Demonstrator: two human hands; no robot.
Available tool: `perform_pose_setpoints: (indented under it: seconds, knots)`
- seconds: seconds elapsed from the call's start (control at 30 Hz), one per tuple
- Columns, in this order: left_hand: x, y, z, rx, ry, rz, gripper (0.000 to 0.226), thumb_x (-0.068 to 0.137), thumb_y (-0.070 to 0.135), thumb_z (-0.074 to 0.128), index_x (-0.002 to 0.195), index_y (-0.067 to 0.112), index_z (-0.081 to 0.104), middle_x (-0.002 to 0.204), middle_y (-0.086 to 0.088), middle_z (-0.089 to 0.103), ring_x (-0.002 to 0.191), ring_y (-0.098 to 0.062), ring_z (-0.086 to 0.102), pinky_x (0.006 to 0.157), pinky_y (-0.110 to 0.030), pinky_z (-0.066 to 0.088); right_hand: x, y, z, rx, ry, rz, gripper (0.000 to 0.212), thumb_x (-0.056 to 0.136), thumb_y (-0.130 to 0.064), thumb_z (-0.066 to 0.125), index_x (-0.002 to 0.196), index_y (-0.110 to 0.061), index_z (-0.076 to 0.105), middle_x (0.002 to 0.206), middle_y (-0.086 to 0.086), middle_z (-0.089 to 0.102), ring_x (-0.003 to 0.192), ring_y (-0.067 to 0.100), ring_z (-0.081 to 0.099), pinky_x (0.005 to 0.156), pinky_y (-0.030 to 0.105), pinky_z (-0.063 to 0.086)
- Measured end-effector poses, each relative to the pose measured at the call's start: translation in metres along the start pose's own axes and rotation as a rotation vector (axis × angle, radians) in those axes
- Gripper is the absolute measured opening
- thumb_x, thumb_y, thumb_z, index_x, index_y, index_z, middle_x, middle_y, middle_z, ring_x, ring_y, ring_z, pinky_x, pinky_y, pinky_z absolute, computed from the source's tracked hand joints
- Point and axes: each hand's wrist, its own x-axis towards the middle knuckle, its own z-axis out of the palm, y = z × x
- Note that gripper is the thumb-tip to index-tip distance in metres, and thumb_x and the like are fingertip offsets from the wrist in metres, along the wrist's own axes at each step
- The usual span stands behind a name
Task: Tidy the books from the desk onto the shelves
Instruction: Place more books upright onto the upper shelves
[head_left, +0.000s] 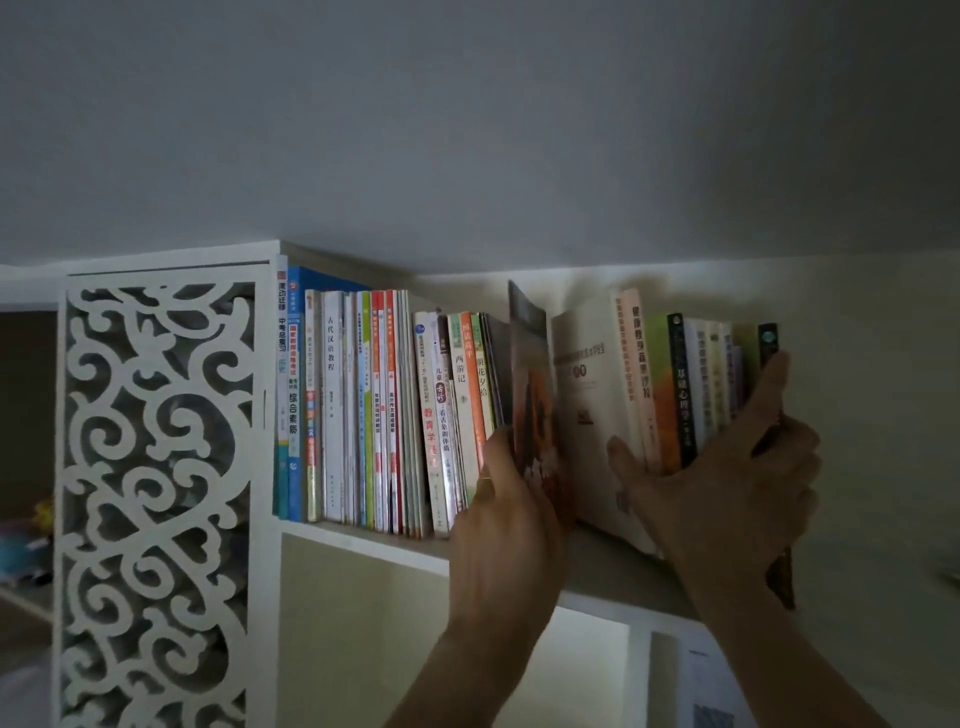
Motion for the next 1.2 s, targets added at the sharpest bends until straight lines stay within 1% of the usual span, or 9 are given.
perform_pose_setpoints:
  seconds: [0.1, 0.3, 0.43, 0.57, 0.7, 0.8, 0.97, 1.07, 1.2]
  knots:
    - [0.003, -0.010, 0.020, 0.185, 0.026, -0.043, 0.057, 0.103, 0.030, 0.045, 0.153, 0.008, 0.029, 0.128, -0.012, 0.059, 0.106, -0.025, 0.065, 0.086, -0.037, 0.058, 0.003, 0.003, -0.003, -0.009, -0.045, -0.002, 0.141, 0.056, -0.072, 0.078, 0.161, -0.015, 0.003, 0.128, 0.029, 0.041, 0.105, 0.045, 0.049, 0.082, 0.058, 0.049]
    - [0.025, -0.035, 0.042, 0.358, 0.066, 0.192, 0.070, 0.103, 0.032, 0.049, 0.162, 0.006, 0.021, 0.165, -0.020, 0.024, 0.156, -0.035, 0.017, 0.122, -0.057, 0.026, -0.003, -0.004, -0.002, -0.008, -0.042, -0.040, 0.136, 0.057, -0.074, 0.074, 0.160, -0.015, 0.009, 0.130, 0.027, 0.041, 0.108, 0.044, 0.048, 0.084, 0.055, 0.048]
    - [0.038, -0.040, 0.052, 0.390, -0.010, 0.198, 0.080, 0.105, 0.041, 0.047, 0.162, 0.003, 0.007, 0.170, -0.021, -0.003, 0.158, -0.035, -0.006, 0.127, -0.056, 0.016, -0.008, -0.022, 0.003, -0.007, -0.072, -0.049, 0.137, 0.055, -0.075, 0.075, 0.160, -0.016, 0.008, 0.129, 0.028, 0.043, 0.107, 0.043, 0.048, 0.085, 0.052, 0.047]
    - [0.030, -0.046, 0.045, 0.353, -0.051, 0.239, 0.083, 0.105, 0.051, 0.040, 0.160, -0.002, 0.008, 0.170, -0.022, -0.003, 0.158, -0.036, -0.005, 0.126, -0.057, 0.017, -0.022, -0.054, 0.014, -0.048, -0.155, -0.045, 0.130, 0.061, -0.083, 0.061, 0.160, -0.018, 0.009, 0.126, 0.024, 0.044, 0.104, 0.040, 0.049, 0.086, 0.048, 0.046]
    - [0.027, -0.056, 0.021, -0.015, -0.069, 0.342, 0.066, 0.107, 0.032, 0.030, 0.161, -0.001, 0.010, 0.172, -0.011, 0.000, 0.159, -0.028, 0.000, 0.125, -0.059, 0.020, -0.026, -0.060, 0.014, -0.069, -0.241, -0.061, 0.132, 0.060, -0.098, 0.042, 0.159, -0.019, 0.007, 0.130, 0.022, 0.045, 0.111, 0.038, 0.050, 0.091, 0.049, 0.046]
    - [0.018, -0.037, 0.009, -0.187, -0.070, 0.292, 0.072, 0.108, 0.038, 0.039, 0.163, 0.006, 0.006, 0.173, -0.003, -0.001, 0.160, -0.022, 0.002, 0.125, -0.056, 0.022, -0.019, -0.044, 0.002, 0.035, -0.332, -0.084, 0.119, 0.066, -0.099, 0.028, 0.157, -0.024, 0.013, 0.132, 0.015, 0.049, 0.115, 0.032, 0.054, 0.093, 0.046, 0.050]
    - [0.002, -0.010, 0.023, 0.068, -0.139, 0.413, 0.113, 0.090, 0.074, 0.056, 0.163, 0.006, 0.003, 0.172, -0.007, -0.005, 0.159, -0.023, -0.002, 0.126, -0.052, 0.011, 0.001, 0.010, -0.025, 0.459, -0.573, 0.058, 0.060, 0.082, -0.075, 0.042, 0.121, -0.033, 0.061, 0.106, -0.013, 0.066, 0.097, 0.009, 0.064, 0.084, 0.029, 0.055]
    - [0.006, -0.015, 0.033, 0.165, -0.192, 0.437, 0.122, 0.083, 0.086, 0.050, 0.163, 0.007, 0.002, 0.172, -0.008, -0.009, 0.159, -0.025, -0.006, 0.125, -0.051, 0.007, 0.005, 0.037, -0.037, 0.429, -0.716, 0.070, 0.052, 0.081, -0.067, 0.047, 0.119, -0.035, 0.064, 0.096, -0.027, 0.063, 0.087, -0.008, 0.060, 0.068, 0.009, 0.044]
    - [0.024, -0.031, 0.034, 0.264, -0.244, 0.461, 0.130, 0.079, 0.092, 0.047, 0.162, 0.006, -0.005, 0.171, -0.010, -0.016, 0.158, -0.025, -0.012, 0.126, -0.050, 0.004, 0.006, 0.045, -0.039, 0.222, -0.740, -0.170, 0.048, 0.090, -0.064, 0.038, 0.132, -0.043, 0.048, 0.091, -0.028, 0.059, 0.077, -0.007, 0.060, 0.066, 0.005, 0.044]
